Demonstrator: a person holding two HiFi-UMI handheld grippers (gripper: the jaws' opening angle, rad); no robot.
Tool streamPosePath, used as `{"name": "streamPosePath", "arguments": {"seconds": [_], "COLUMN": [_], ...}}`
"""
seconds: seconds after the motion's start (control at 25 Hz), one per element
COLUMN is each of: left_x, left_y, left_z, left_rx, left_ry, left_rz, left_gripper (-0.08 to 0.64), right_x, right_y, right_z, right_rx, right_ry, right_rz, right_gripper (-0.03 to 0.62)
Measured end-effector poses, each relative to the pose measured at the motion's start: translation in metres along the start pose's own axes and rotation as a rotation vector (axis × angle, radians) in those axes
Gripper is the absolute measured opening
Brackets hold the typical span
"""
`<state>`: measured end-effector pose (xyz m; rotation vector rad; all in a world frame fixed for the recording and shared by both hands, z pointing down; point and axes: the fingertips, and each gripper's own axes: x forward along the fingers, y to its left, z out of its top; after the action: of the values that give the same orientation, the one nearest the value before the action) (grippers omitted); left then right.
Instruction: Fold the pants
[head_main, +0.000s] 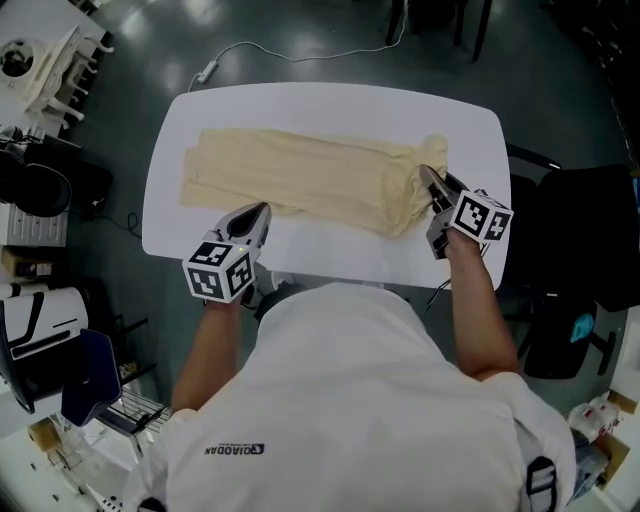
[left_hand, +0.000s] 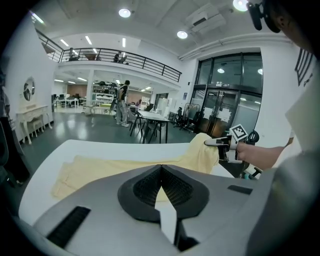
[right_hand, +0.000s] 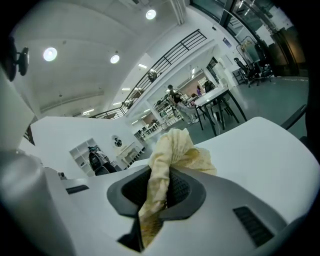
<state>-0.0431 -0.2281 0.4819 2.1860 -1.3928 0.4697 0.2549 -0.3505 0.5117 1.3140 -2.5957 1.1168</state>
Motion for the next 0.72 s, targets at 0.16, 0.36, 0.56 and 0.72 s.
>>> {"name": "streamPosePath", "arguments": {"seconds": [0.16, 0.36, 0.56, 0.72], "left_x": [-0.016, -0.022, -0.027, -0.036], "left_y": [0.045, 0.072, 0.086, 0.110], "left_z": [0.001, 0.000, -0.001, -0.001], "left_rx": [-0.025, -0.053, -0.067, -0.088], "left_ry": [-0.015, -0.030, -0.052, -0.077], "left_rz": [0.002, -0.021, -0.022, 0.002], "left_gripper": [0.026, 0.026, 0.026, 0.026], "right_x": [0.025, 0.049, 0.063, 0.081], "right_y": [0.035, 0.072, 0.093, 0.117], "right_z": [-0.002, -0.001, -0.001, -0.002], "right_rx": [0.004, -0.003, -0.018, -0.041], "right_ry": [-0.031, -0.042, -0.035, -0.020], "right_rz": [-0.007, 0.000, 0.004, 0.026], "right_gripper": [0.067, 0.067, 0.067, 0.067]}}
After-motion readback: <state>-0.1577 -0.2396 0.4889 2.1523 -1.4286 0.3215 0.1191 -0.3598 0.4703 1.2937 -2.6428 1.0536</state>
